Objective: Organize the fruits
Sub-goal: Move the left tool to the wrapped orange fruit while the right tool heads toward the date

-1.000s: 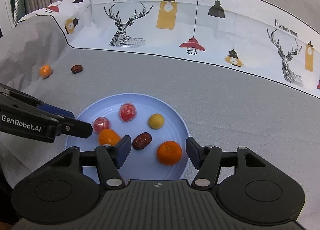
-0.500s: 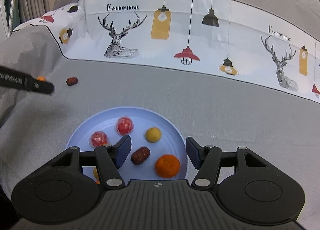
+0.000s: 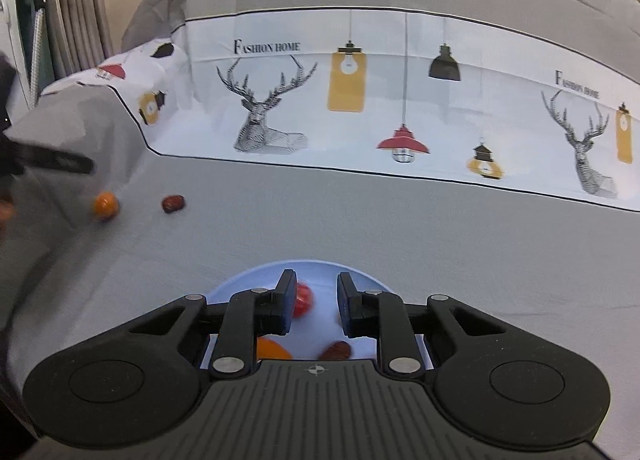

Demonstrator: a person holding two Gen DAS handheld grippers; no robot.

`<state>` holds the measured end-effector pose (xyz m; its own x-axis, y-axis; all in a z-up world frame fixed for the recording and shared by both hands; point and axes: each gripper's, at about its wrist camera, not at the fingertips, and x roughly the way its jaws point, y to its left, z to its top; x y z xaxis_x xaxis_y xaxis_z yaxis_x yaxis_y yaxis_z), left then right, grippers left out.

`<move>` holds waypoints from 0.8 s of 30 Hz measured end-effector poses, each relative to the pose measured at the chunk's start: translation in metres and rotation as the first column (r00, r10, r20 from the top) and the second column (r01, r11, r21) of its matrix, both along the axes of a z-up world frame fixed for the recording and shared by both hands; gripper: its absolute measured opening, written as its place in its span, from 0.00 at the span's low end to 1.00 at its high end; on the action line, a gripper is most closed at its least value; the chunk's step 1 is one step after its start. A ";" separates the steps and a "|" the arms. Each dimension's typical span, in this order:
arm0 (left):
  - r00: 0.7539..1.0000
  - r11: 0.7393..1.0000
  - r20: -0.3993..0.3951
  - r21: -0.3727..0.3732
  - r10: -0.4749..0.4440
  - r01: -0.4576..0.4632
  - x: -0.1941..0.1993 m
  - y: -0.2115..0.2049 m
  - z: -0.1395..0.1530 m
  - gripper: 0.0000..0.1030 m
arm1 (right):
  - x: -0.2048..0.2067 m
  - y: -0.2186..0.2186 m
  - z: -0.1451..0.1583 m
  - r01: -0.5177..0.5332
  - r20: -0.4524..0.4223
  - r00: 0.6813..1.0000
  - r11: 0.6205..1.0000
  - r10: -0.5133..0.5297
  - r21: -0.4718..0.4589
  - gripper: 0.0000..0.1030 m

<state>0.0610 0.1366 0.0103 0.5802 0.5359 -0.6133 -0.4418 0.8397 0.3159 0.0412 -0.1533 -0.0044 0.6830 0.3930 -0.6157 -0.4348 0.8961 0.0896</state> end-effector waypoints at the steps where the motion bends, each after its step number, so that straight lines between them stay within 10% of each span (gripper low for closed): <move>1: 1.000 1.000 -0.013 0.005 0.007 -0.007 0.003 0.004 -0.005 0.60 | 0.001 0.003 0.001 -0.004 -0.005 1.000 1.000 0.004 0.013 0.23; 17: 0.982 0.987 -0.187 0.156 -0.011 0.040 0.044 0.009 -0.056 0.58 | 0.013 0.049 -0.004 -0.102 -0.076 0.991 0.991 0.109 0.084 0.26; 24: 0.984 0.997 -0.179 0.062 -0.029 0.040 0.047 0.014 -0.057 0.25 | 0.016 0.050 -0.007 -0.095 -0.092 0.990 0.992 0.103 0.086 0.27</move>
<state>0.1079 0.1508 -0.0467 0.4842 0.5596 -0.6726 -0.3448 0.8285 0.4411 0.0574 -0.1037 -0.0112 0.5774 0.5067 -0.6402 -0.5067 0.8372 0.2057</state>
